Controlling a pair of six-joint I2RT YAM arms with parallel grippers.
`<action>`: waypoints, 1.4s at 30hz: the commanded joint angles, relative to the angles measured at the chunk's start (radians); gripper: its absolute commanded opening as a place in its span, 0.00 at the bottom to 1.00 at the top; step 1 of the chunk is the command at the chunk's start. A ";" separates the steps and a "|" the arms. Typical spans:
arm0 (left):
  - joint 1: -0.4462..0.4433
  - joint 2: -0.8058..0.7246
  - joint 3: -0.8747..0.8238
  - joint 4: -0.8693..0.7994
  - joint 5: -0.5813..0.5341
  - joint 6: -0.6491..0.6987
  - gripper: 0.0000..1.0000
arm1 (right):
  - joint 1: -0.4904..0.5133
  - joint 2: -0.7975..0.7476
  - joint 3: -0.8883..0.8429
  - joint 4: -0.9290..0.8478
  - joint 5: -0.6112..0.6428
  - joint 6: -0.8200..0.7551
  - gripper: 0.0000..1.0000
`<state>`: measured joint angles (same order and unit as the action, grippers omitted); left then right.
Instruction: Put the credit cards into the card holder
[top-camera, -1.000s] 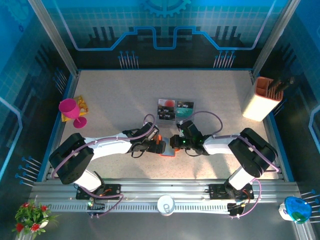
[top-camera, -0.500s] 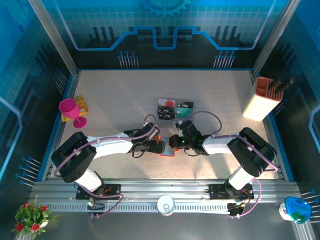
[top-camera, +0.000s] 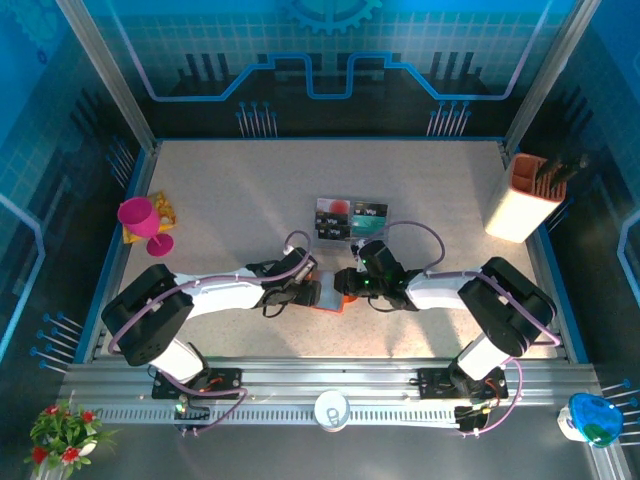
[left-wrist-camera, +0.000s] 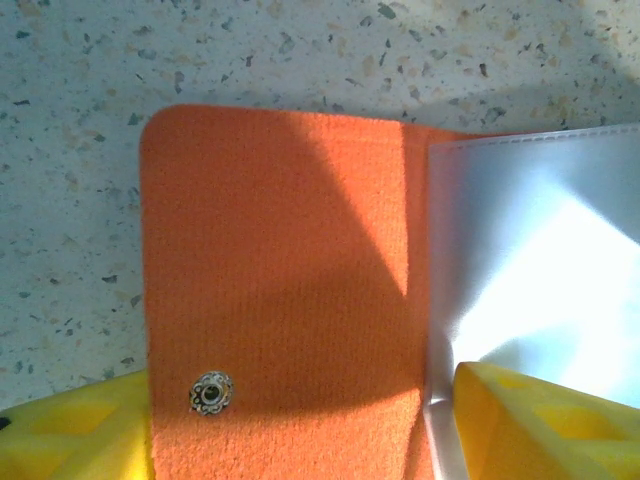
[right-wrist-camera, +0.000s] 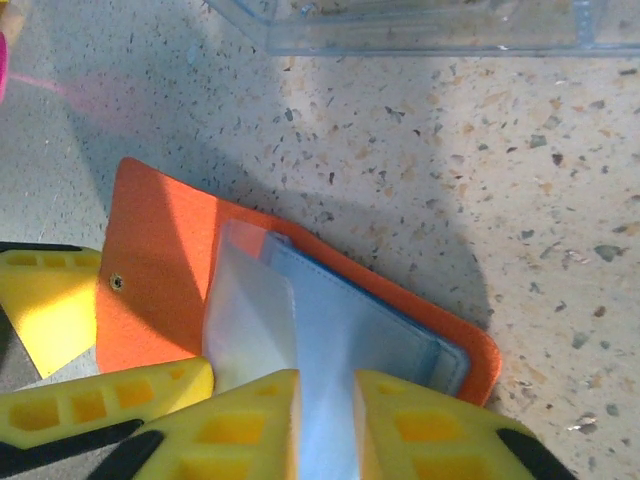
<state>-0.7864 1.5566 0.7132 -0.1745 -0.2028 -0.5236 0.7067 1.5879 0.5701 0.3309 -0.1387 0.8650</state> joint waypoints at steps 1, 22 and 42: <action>-0.006 0.034 -0.041 0.056 0.092 -0.008 0.67 | 0.000 -0.004 -0.012 0.005 0.000 0.004 0.26; -0.005 0.010 -0.064 0.077 0.098 -0.017 0.68 | 0.000 0.084 0.078 0.013 -0.095 -0.007 0.29; 0.003 -0.391 -0.115 -0.047 -0.055 -0.133 0.99 | 0.042 0.042 0.192 -0.055 -0.159 0.043 0.52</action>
<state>-0.7876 1.2282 0.6216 -0.1959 -0.1848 -0.5983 0.7189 1.6402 0.7296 0.3210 -0.2630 0.9043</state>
